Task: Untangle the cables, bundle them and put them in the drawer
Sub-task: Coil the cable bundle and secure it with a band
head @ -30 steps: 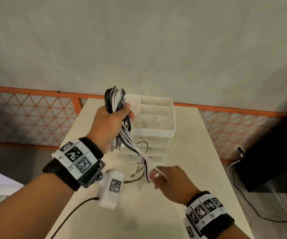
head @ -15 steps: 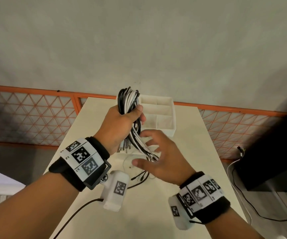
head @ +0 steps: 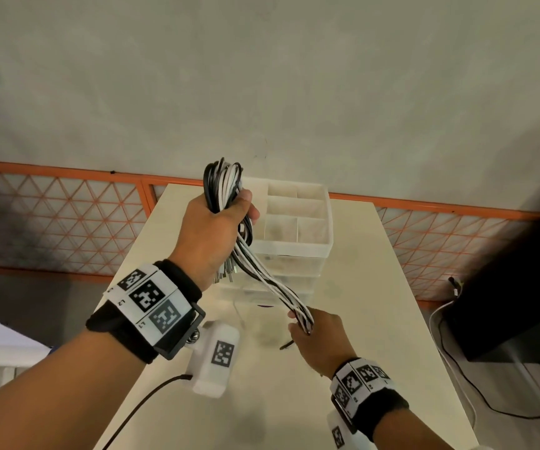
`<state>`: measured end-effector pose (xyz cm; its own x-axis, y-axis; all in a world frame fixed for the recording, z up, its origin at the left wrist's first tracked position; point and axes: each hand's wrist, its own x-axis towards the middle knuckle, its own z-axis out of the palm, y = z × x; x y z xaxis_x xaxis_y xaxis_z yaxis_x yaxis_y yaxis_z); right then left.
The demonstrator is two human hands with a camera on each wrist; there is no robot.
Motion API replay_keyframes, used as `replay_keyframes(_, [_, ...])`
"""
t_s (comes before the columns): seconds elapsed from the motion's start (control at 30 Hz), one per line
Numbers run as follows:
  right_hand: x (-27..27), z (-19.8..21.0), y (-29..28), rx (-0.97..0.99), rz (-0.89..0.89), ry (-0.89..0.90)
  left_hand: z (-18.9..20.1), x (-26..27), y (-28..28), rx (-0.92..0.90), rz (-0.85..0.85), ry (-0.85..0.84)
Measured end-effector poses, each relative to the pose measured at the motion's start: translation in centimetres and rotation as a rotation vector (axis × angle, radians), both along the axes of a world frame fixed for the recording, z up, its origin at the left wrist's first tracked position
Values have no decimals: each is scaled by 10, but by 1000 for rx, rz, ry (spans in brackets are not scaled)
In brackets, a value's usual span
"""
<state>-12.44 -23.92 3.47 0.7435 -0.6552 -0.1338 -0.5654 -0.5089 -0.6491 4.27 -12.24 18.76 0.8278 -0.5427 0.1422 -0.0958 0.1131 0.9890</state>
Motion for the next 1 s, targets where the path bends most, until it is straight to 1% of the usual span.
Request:
replay_keyframes(0.03, [-3, -1, -2, 19, 17, 23, 0, 0, 0, 0, 3, 0])
replay_keyframes(0.17, [-12, 2, -12, 75, 90, 206, 7, 2, 1, 1, -12, 4])
replay_keyframes(0.2, [-14, 6, -15, 91, 108, 217, 8, 4, 1, 1, -20, -1])
replay_keyframes(0.23, [-15, 13, -17, 119, 132, 181, 9, 4, 1, 0, -26, -8])
replay_keyframes(0.3, [-11, 36, -16, 164, 165, 15, 9, 3, 0, 16, -47, -25])
replay_keyframes(0.37, [-1, 62, -10, 142, 191, -181, 5, -2, -2, 34, -79, -46])
replay_keyframes(0.43, [14, 86, 3, 123, 218, -267, 3, -9, -6, 47, -105, -83])
replay_keyframes(0.5, [29, 93, 16, 105, 245, -270, 4, -15, -8, 58, -140, -104])
replay_keyframes(0.57, [38, 91, 24, 73, 246, -284, 6, -17, -8, 50, -176, -95])
replay_keyframes(0.63, [39, 83, 27, 160, 180, -276, 8, -16, -5, 32, -193, -68])
replay_keyframes(0.7, [33, 73, 23, 241, 128, -183, 11, -12, 2, -12, -239, 26])
replay_keyframes(0.77, [25, 66, 10, 226, 87, -85, 11, -5, 12, -23, -372, 135])
replay_keyframes(0.83, [19, 64, -6, 164, 24, -26, 7, -2, 21, 99, -558, 197])
replay_keyframes(0.9, [19, 67, -17, 78, -4, -15, -3, -7, 25, 298, -698, 203])
replay_keyframes(0.93, [20, 72, -19, 25, -11, -11, -9, -11, 24, 405, -724, 159])
replay_keyframes(1.0, [21, 82, -19, -58, -39, 14, -20, -23, 19, 599, -724, 13])
